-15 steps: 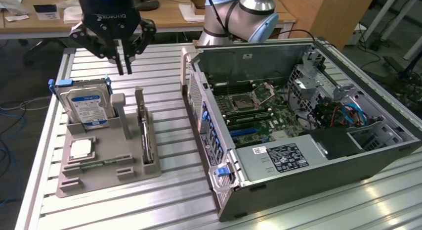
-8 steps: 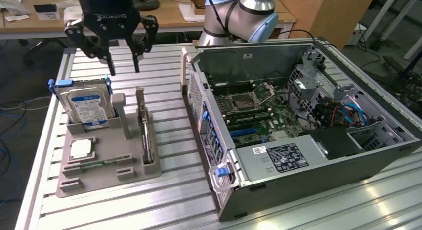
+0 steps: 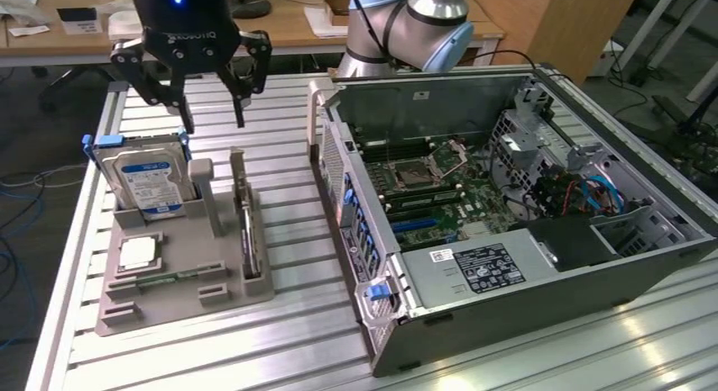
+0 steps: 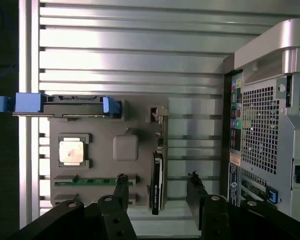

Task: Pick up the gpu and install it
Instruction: 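Pick up the gpu and move the gpu toward the slot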

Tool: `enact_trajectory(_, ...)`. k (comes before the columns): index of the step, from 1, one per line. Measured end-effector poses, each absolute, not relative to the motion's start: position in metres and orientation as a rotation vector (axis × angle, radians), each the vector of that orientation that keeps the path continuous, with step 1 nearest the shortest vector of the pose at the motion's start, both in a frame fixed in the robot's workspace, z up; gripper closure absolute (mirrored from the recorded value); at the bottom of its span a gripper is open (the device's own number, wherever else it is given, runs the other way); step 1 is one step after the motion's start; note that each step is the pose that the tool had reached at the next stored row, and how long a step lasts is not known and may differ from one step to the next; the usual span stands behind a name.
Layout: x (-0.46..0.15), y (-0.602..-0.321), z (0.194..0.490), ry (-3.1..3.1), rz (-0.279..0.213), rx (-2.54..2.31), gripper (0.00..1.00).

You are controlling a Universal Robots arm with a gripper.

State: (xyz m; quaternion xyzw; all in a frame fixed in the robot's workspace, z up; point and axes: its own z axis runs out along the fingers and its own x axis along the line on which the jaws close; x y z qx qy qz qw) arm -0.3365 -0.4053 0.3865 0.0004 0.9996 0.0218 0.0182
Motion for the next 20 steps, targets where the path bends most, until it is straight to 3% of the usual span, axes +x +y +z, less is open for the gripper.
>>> enact_trajectory(12, -0.336, -0.409, 0.373, 3.114, 0.057, 0.031, 0.41)
enact_trajectory(20, -0.336, -0.427, 0.368, 3.114, 0.057, 0.042, 0.41)
